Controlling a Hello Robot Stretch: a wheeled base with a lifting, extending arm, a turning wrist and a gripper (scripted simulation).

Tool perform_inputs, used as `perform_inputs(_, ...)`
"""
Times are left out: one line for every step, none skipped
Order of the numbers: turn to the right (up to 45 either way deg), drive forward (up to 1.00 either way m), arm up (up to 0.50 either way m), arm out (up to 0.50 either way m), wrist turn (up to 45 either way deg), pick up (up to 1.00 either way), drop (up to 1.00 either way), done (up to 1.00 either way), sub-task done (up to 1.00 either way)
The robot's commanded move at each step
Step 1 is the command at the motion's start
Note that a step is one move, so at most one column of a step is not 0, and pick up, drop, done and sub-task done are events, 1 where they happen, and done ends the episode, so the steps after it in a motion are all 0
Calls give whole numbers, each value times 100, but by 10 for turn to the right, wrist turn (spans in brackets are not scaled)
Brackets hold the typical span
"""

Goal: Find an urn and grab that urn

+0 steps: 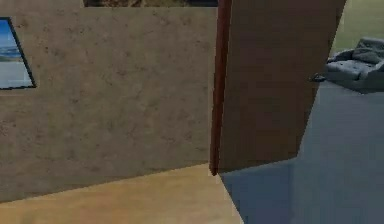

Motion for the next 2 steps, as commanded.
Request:
perform_inputs(0, 15, 0, 0, 0, 0, 0, 0, 0)
perform_inputs(-450, 0, 0, 0, 0, 0, 0, 0, 0)
